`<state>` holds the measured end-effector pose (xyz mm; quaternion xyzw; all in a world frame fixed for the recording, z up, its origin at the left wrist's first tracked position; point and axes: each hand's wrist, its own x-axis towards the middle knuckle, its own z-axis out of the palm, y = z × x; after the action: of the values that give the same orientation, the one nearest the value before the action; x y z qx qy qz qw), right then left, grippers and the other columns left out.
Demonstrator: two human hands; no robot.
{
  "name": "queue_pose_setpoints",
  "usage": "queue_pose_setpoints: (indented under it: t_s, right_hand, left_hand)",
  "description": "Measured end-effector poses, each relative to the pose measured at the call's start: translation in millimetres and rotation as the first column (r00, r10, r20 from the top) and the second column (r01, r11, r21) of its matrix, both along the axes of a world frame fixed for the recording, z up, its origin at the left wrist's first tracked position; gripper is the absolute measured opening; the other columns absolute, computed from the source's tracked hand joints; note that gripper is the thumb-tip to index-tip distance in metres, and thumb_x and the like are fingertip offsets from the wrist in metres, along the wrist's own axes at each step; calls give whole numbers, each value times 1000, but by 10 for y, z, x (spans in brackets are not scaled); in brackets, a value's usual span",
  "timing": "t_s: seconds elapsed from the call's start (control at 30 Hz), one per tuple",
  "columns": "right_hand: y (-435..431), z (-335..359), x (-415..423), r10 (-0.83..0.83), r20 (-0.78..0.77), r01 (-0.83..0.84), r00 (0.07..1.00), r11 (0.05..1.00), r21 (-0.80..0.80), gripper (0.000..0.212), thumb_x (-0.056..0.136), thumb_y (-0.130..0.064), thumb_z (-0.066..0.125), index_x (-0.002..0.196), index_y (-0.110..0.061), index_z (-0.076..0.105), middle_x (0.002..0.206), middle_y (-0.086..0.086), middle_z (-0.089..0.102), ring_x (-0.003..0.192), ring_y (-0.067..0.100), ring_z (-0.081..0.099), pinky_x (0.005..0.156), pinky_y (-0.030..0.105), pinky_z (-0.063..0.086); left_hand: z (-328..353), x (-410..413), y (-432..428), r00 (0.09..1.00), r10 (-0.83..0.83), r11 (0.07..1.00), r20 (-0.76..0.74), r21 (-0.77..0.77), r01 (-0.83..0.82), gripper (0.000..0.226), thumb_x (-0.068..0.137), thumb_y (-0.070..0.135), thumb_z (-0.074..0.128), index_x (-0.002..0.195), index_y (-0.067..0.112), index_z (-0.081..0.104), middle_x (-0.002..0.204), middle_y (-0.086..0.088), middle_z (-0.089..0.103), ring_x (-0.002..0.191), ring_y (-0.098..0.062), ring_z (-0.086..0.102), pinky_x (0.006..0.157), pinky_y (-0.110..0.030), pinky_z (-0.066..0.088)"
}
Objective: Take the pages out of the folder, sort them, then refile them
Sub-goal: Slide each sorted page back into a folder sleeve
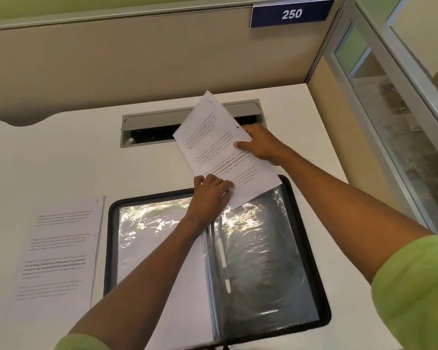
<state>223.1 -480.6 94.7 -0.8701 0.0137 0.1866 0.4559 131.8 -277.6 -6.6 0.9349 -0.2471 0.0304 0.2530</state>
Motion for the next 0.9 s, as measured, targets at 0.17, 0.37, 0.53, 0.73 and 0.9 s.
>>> queue_pose_setpoints:
  t_s: [0.17, 0.37, 0.53, 0.73, 0.9]
  right_hand:
    - [-143, -225, -32, -70, -50, 66, 996, 995, -81, 36, 101, -15, 61, 137, -12, 61, 130, 9, 66, 110, 26, 66, 92, 40, 58]
    - [-169, -390, -156, -198, -121, 198, 973, 980, -9, 32, 105, -8, 52, 136, -9, 61, 126, 15, 67, 102, 26, 66, 84, 36, 57]
    - [-140, -425, -181, -254, -146, 258, 956, 966, 9, 31, 106, -7, 49, 136, -8, 59, 123, 13, 66, 96, 22, 64, 70, 26, 54]
    - [-118, -428, -190, -275, -171, 284, 946, 958, 30, 31, 107, -9, 48, 136, -8, 58, 126, 13, 66, 89, 20, 65, 66, 23, 55]
    - [-142, -427, -222, -252, -217, 261, 943, 965, 15, 33, 108, -11, 45, 139, -8, 56, 130, 13, 65, 102, 25, 66, 75, 29, 58]
  left_hand:
    - [-10, 36, -157, 995, 32, 999, -99, 15, -31, 17, 98, 33, 65, 111, 26, 74, 110, 9, 73, 110, -19, 54, 93, -36, 21]
    - [78, -89, -507, 985, 12, 998, -171, -59, -22, 20, 101, 41, 62, 112, 28, 73, 112, 9, 72, 111, -17, 51, 98, -41, 24]
    - [191, -210, -830, 973, -55, 990, -224, -139, 24, 19, 102, 40, 58, 106, 33, 75, 106, 14, 70, 107, -11, 48, 93, -39, 20]
    - [224, -270, -1085, 946, 37, 964, -323, -238, -119, 18, 98, 32, 62, 94, 32, 79, 93, 15, 75, 97, -8, 57, 93, -40, 27]
    - [169, -249, -1156, 884, 119, 878, -452, -367, -306, 13, 92, 29, 68, 93, 29, 81, 90, 16, 77, 93, 0, 68, 103, -50, 35]
